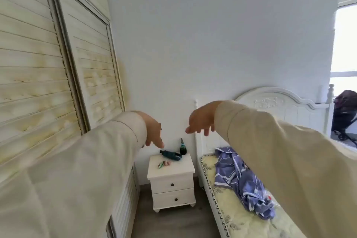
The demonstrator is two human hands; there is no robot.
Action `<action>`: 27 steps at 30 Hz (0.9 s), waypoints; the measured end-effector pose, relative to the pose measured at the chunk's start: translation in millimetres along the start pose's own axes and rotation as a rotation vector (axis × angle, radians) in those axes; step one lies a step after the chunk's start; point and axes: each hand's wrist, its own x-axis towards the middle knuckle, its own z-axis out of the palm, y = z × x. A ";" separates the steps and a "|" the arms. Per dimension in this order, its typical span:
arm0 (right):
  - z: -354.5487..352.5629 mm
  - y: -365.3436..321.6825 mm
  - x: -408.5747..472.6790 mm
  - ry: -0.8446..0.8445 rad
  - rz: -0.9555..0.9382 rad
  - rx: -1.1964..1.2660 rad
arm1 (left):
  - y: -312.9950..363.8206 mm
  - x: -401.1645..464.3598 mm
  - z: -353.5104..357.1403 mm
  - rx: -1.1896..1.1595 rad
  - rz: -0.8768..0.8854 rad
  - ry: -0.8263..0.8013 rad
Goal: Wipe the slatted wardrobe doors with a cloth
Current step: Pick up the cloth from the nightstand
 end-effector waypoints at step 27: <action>133.8 -9.1 411.6 -0.373 -0.061 -0.380 | -85.4 382.0 127.1 -0.136 0.082 -0.233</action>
